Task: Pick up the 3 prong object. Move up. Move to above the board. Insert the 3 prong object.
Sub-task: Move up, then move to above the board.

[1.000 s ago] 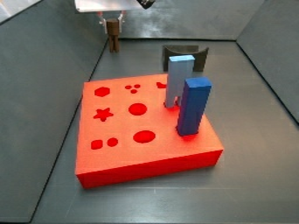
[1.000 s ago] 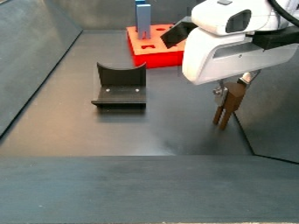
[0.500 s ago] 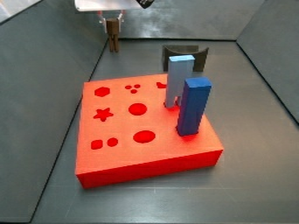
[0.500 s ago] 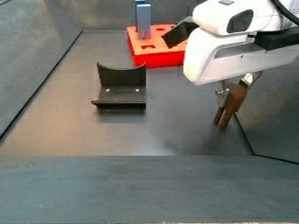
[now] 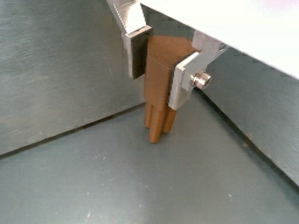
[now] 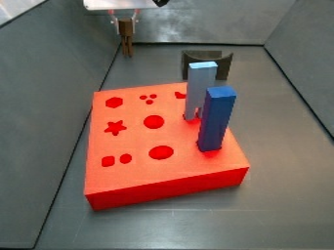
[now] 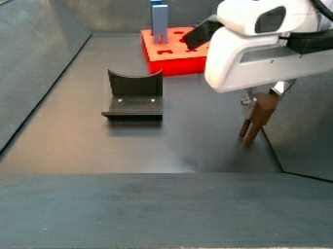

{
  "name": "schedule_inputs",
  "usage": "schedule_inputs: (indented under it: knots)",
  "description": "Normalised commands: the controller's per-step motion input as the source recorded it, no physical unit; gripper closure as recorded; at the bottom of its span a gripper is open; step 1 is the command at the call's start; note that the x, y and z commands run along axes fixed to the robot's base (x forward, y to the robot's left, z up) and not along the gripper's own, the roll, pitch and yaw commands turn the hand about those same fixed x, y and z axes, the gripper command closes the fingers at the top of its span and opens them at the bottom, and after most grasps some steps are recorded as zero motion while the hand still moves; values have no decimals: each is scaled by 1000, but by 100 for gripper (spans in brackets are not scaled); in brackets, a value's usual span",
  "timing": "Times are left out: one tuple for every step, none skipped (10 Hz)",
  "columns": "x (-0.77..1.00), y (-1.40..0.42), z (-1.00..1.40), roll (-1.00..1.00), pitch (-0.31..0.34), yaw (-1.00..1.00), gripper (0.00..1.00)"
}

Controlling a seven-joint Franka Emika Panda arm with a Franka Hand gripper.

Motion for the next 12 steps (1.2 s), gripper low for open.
schedule_inputs:
  knots:
    - [-18, 35, 827, 3, 3, 7, 100]
    - [-36, 32, 778, 8, 19, 3, 100]
    - [-34, 20, 638, 37, 33, -11, 100]
    - [-34, 12, 473, 66, 49, -18, 100]
    - [-32, 10, 349, 83, 59, -12, 100]
    - [-31, 9, 268, 93, 65, -6, 100]
    - [426, -131, 1000, -72, 5, 105, 100]
    - [432, -135, 1000, -81, 38, 102, 100]
    - [407, -122, 1000, -84, 80, 81, 100]
    - [388, -113, 1000, -80, 84, 66, 100]
    - [355, -109, 1000, -68, 73, 47, 100]
    - [334, -102, 1000, -58, 67, 36, 100]
